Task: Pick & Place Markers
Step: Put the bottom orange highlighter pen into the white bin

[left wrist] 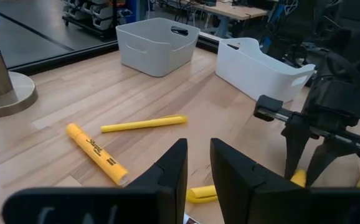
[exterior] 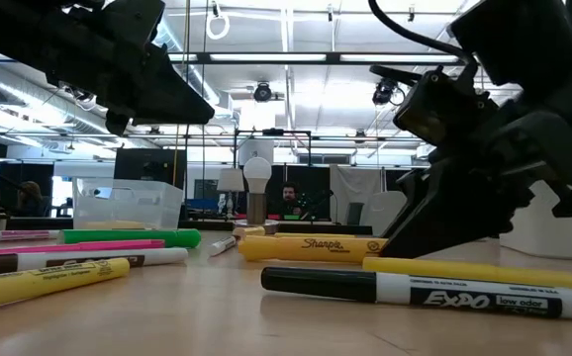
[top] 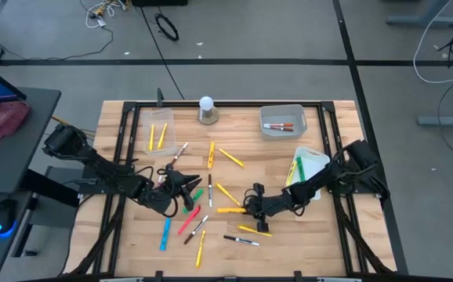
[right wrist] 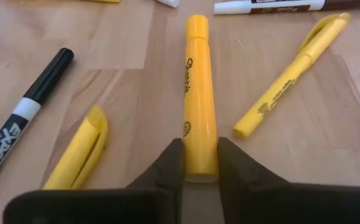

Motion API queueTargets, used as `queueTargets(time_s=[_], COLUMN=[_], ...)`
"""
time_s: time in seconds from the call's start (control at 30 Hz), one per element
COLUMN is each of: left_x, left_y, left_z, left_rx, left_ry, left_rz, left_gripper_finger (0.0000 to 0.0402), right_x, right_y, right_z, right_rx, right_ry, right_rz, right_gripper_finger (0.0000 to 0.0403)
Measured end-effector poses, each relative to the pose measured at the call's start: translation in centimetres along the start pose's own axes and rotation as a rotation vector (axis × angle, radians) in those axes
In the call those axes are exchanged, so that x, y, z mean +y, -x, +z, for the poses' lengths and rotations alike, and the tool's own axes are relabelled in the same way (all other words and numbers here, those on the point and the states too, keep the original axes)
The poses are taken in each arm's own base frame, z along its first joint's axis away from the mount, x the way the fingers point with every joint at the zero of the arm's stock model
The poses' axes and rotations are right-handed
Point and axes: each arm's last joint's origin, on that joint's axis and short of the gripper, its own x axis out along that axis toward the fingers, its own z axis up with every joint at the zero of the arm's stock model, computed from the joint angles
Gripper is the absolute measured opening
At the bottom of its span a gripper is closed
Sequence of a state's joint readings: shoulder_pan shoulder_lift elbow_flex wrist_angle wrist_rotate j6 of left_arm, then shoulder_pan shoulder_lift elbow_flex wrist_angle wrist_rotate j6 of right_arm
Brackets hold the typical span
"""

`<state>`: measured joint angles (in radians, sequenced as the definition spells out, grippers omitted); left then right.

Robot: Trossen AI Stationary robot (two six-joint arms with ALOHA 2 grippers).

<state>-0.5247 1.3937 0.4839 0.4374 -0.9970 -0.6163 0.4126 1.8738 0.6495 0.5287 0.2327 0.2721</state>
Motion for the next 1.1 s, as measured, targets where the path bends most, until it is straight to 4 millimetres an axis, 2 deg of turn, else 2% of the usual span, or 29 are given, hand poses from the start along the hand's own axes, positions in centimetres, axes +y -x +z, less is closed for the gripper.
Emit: queueTargets(time_s=[0.1,0.2,0.33,0.47,0.67,0.87,0.9,0.97,1.03,1.1], left_x=[0.0,0.0,0.0,0.0,0.0,0.0,0.0,0.0,0.0,0.0], left_y=[0.0,0.0,0.0,0.0,0.0,0.0,0.0,0.0,0.0,0.0], left_z=[0.0,0.0,0.0,0.0,0.0,0.0,0.0,0.0,0.0,0.0], left_rx=[0.000,0.000,-0.002,-0.003,-0.003,-0.003,-0.003,-0.003,-0.003,-0.003], left_ry=[0.000,0.001,0.004,0.005,0.005,0.004,0.004,0.001,-0.005,-0.007], left_rz=[0.000,0.000,-0.002,-0.002,-0.001,-0.001,-0.001,-0.001,-0.001,0.000], left_gripper_finger=[0.0073,0.0074,0.0074,0.0073,0.0073,0.0073,0.0074,0.0073,0.0073,0.0073], right_x=[0.2,0.6,1.1,2.1,3.0,1.8,1.6,1.5,1.2,0.5], right_y=[0.7,2.4,5.9,10.5,18.1,24.1,24.6,24.8,24.3,23.6], right_z=[0.4,1.6,3.5,5.9,8.5,8.1,7.8,7.2,6.5,5.4], right_rx=[0.016,-0.002,-0.017,0.060,0.335,0.652,0.690,0.703,0.673,0.699], right_ry=[0.003,-0.016,-0.086,-0.135,-0.241,-0.525,-0.592,-0.682,-0.737,-0.775], right_rz=[0.018,0.038,0.062,0.053,-0.126,-0.499,-0.559,-0.566,-0.541,-0.612], right_gripper_finger=[0.0056,0.0056,0.0058,0.0057,0.0057,0.0059,0.0062,0.0066,0.0067,0.0066])
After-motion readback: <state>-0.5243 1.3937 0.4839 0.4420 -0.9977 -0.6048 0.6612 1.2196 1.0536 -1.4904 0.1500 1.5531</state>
